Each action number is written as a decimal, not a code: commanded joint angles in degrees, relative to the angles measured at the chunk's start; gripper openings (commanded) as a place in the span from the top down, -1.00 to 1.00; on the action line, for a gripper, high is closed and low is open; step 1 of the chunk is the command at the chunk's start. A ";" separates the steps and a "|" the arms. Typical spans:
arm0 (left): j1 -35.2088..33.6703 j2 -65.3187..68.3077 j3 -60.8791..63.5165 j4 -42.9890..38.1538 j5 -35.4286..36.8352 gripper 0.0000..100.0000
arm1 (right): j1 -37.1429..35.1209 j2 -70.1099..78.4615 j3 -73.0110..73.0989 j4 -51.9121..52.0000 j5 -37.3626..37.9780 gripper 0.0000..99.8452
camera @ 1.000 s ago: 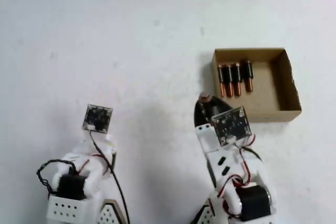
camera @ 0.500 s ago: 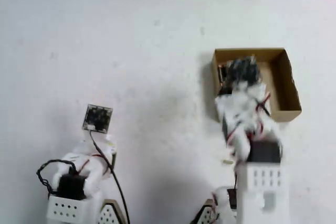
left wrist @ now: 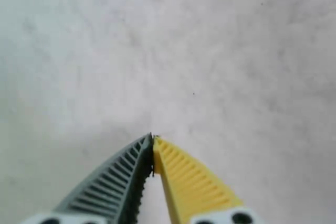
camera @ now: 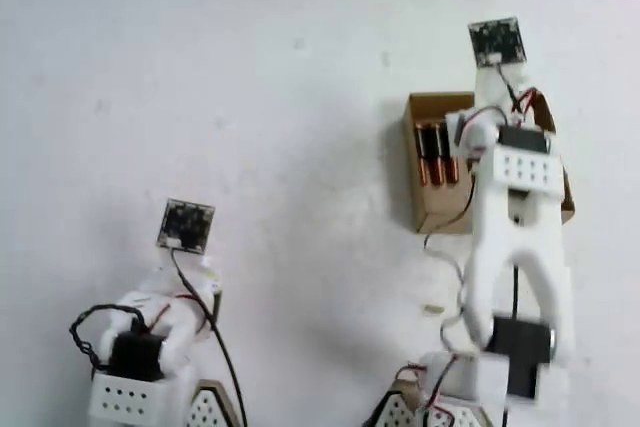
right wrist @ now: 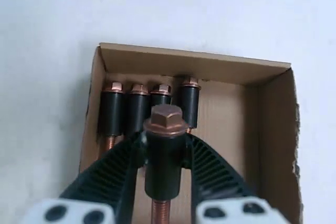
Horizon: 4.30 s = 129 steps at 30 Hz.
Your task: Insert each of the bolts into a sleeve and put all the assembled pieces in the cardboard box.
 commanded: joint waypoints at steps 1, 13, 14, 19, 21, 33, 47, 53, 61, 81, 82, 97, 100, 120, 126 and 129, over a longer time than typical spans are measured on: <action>0.40 0.13 0.35 0.44 0.09 0.95 | 1.27 7.43 -10.81 -1.36 0.97 0.96; 0.40 0.13 0.35 0.44 0.09 0.95 | 5.58 31.52 -30.33 -1.27 0.97 0.96; 0.40 0.13 0.35 0.44 0.09 0.95 | 5.58 32.75 -31.21 -1.27 0.97 0.96; 0.40 0.13 0.35 0.44 0.09 0.95 | 5.58 36.53 -33.67 -1.27 0.97 0.90; 0.40 0.13 0.35 0.44 0.09 0.95 | 5.49 36.97 -33.67 -1.27 0.97 0.78; 0.40 0.13 0.35 0.44 0.09 0.95 | 5.23 35.30 -33.67 1.36 0.44 0.59; 0.40 0.13 0.35 0.44 0.09 0.95 | 1.80 24.84 -33.67 14.20 0.35 0.94; 0.40 0.13 0.35 0.44 0.09 0.95 | -0.66 15.60 -33.32 23.52 0.35 0.97; 0.40 0.13 0.35 0.44 0.09 0.95 | -6.20 1.63 -33.14 38.29 0.35 0.96; 0.40 0.13 0.35 0.44 0.09 0.95 | -22.81 -36.26 -19.52 52.00 -2.64 0.96; 0.40 0.13 0.35 0.44 0.09 0.95 | -23.16 -38.90 -17.76 51.74 -2.64 0.96; 0.40 0.13 0.35 0.44 0.09 0.95 | -22.99 -67.91 7.30 45.05 -2.81 0.96; 0.40 0.13 0.35 0.44 0.09 0.95 | -22.99 -71.52 10.29 45.05 -2.81 0.96; 0.40 0.13 0.35 0.44 0.09 0.95 | -22.90 -89.54 27.25 42.24 -2.46 0.96; 0.40 0.13 0.35 0.44 0.09 0.95 | -22.81 -95.16 29.01 42.24 -2.46 0.96; 0.40 0.13 0.35 0.44 0.09 0.95 | -20.53 -97.45 29.01 42.24 -2.37 0.96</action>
